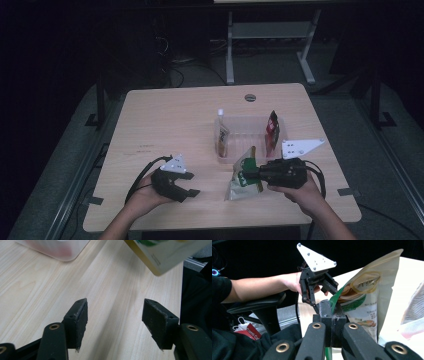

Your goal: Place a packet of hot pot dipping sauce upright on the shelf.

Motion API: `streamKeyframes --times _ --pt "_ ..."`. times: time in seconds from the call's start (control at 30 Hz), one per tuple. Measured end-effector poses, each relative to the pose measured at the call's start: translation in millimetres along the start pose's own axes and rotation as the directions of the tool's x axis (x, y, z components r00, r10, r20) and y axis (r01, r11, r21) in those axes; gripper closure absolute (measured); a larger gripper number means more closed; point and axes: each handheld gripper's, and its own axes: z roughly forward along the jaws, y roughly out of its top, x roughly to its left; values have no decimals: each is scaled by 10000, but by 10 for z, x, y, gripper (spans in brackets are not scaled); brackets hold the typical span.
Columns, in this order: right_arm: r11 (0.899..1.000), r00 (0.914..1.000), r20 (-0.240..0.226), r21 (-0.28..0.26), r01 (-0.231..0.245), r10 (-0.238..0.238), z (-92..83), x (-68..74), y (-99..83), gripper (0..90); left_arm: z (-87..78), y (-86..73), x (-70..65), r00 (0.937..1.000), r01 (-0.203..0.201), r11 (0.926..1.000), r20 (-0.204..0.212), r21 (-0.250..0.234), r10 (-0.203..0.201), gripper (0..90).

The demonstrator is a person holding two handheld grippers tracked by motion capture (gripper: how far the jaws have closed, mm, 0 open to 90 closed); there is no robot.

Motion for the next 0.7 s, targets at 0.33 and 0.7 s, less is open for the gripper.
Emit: streamKeyframes --times 0.33,0.7 --pt "9996 9989 394 123 242 -246 -138 -105 201 900 48 -28 8 9997 248 9996 4 101 -248 293" --pt "9983 9950 839 235 532 -550 -220 -305 499 900 61 -40 22 9996 273 9995 32 177 -273 276"
